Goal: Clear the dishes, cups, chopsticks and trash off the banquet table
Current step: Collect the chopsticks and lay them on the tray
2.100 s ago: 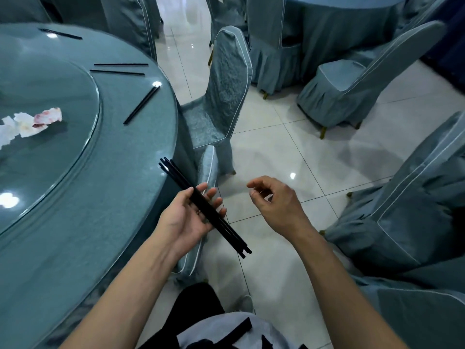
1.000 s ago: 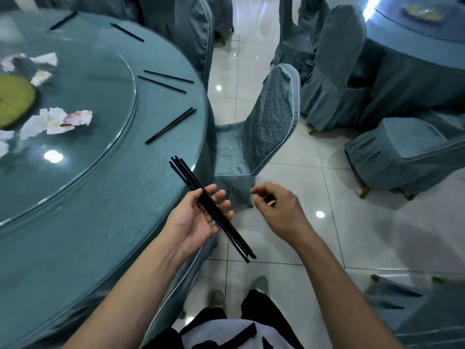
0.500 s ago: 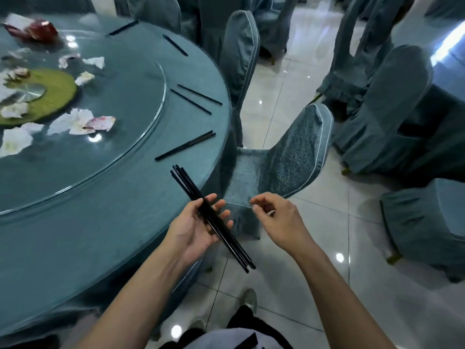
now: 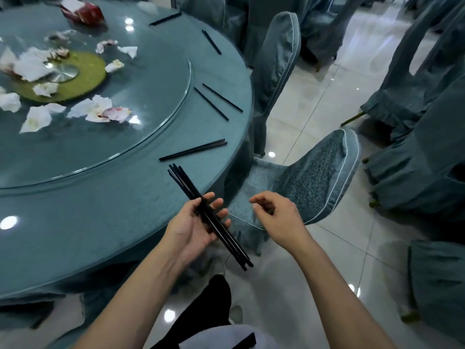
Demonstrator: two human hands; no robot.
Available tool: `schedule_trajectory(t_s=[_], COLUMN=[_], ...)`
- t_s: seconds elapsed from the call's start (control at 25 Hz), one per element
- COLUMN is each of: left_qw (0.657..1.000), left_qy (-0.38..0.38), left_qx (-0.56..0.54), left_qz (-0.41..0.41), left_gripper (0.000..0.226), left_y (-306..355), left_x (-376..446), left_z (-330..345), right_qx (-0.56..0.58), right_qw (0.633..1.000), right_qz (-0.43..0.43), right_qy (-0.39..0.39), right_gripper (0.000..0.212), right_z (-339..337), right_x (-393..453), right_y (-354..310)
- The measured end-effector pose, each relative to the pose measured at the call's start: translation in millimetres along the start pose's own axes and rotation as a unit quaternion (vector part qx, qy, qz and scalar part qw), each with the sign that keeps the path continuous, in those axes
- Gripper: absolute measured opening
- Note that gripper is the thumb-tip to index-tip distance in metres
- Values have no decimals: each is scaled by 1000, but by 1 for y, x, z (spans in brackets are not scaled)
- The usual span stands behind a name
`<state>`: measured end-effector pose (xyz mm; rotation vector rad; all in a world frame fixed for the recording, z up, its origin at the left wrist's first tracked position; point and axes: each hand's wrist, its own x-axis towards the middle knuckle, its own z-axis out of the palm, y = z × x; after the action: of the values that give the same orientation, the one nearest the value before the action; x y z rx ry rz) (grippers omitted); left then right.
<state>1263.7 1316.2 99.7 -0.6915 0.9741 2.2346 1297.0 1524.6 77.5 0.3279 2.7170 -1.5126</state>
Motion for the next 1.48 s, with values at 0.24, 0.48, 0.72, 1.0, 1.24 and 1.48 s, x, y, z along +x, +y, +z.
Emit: schedule_trajectory(t_s=[0.24,0.48,0.72,1.0,1.24,1.48], left_qw=[999,997,991,984,977,973], left_qy=[16,41,65,103,137,150], left_qx=[-23,-55,-100,-125,-142,-156], left_qz=[19,43,59,68,78,85], left_gripper=[27,26,28,27,27,27], left_y=[22,66,102,120,129,135], left_x=[47,94,126,149,174,197], left_z=[19,25,13,-2,-11,-5], right_qx=[-20,-43,-75,-145,-253,-327], right_qw=[999,995,986,976,954,919], right_qz=[-20,-29,-35,-26,-91,-118], right_qy=[-42,-88,-146,-158,-135,-188], right_gripper=[15,12,12,11,18,39], right_z=[-9,-3,22,45,77,108], right_x=[70,146,211,264,325,364], right_y=[-3,-18,-34,-30,-6,25])
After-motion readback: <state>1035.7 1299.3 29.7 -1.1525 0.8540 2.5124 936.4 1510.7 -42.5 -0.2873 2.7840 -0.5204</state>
